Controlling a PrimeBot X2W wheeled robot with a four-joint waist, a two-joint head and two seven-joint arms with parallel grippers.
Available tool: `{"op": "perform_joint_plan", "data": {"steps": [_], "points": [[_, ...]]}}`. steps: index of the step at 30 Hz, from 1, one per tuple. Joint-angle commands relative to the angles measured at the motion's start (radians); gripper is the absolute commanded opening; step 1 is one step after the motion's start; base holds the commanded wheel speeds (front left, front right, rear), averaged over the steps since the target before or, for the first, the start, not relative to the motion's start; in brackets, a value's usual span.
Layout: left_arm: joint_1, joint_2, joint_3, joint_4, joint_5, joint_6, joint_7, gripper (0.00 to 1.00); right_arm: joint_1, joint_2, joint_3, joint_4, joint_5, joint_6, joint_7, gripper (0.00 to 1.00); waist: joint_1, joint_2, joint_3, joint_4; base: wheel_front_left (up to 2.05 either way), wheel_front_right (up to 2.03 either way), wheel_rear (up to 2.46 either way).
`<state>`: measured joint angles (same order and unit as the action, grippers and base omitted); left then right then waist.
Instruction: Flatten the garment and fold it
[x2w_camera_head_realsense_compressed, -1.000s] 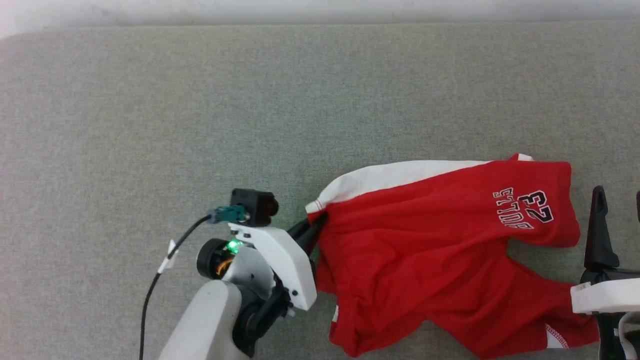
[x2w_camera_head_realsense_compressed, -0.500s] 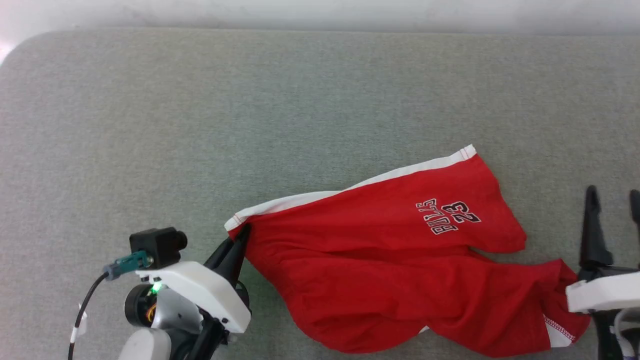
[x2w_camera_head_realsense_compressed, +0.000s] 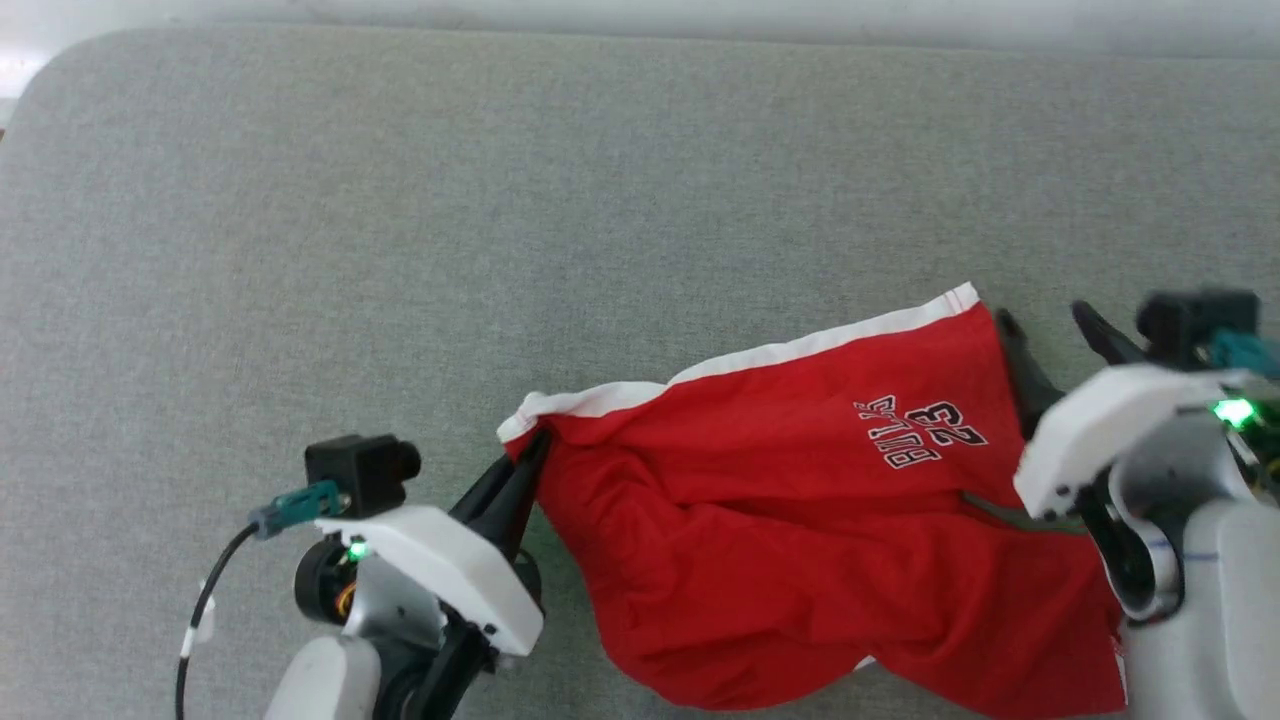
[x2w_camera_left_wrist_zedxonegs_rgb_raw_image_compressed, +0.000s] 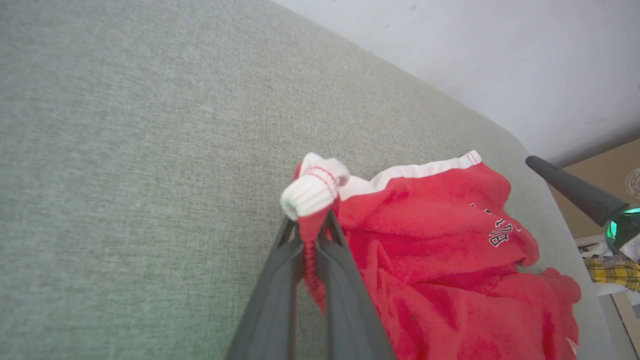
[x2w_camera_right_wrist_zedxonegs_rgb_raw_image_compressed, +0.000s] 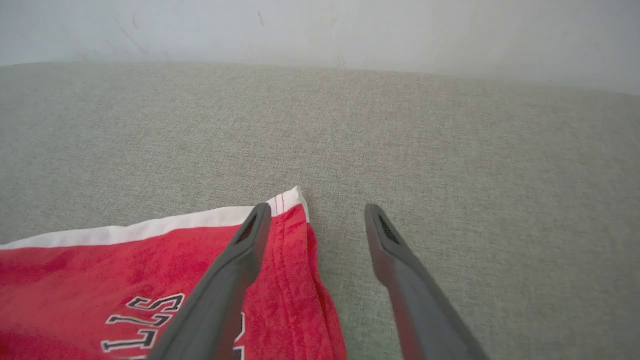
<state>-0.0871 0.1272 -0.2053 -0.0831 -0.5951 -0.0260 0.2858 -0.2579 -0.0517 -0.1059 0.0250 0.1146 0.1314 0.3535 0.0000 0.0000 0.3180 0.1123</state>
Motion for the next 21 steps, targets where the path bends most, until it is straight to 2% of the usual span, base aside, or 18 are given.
{"op": "perform_joint_plan", "data": {"steps": [1, 9, 14, 20, 21], "points": [[-0.024, -0.006, -0.008, 0.006, 0.01, -0.009, -0.005, 0.0, -0.039, 0.001, 0.012, 0.013, -0.01, -0.001, 0.037, 1.0, 0.0, 0.0, 0.013, 0.013, 0.0, 0.0, 0.0], [-0.06, -0.018, -0.04, 0.039, 0.011, -0.025, -0.015, 0.0, -0.118, -0.009, 0.052, 0.115, -0.062, -0.001, 0.21, 1.0, 0.0, 0.0, 0.029, 0.046, 0.0, 0.0, 0.0], [-0.072, -0.024, -0.057, 0.054, 0.009, -0.03, -0.018, 0.0, -0.146, -0.015, 0.034, 0.161, -0.097, -0.001, 0.25, 1.0, 0.0, 0.0, 0.029, 0.065, 0.0, 0.0, 0.0], [-0.082, -0.03, -0.072, 0.064, 0.006, -0.031, -0.019, 0.0, -0.154, -0.009, 0.012, 0.204, -0.073, -0.001, 0.341, 1.0, 0.0, 0.0, 0.033, 0.08, 0.0, 0.0, 0.0], [-0.085, -0.031, -0.074, 0.064, 0.005, -0.031, -0.019, 0.0, -0.156, -0.008, 0.005, 0.206, -0.065, -0.001, 0.352, 0.47, 0.0, 0.0, 0.035, 0.082, 0.0, 0.0, 0.0]]}}
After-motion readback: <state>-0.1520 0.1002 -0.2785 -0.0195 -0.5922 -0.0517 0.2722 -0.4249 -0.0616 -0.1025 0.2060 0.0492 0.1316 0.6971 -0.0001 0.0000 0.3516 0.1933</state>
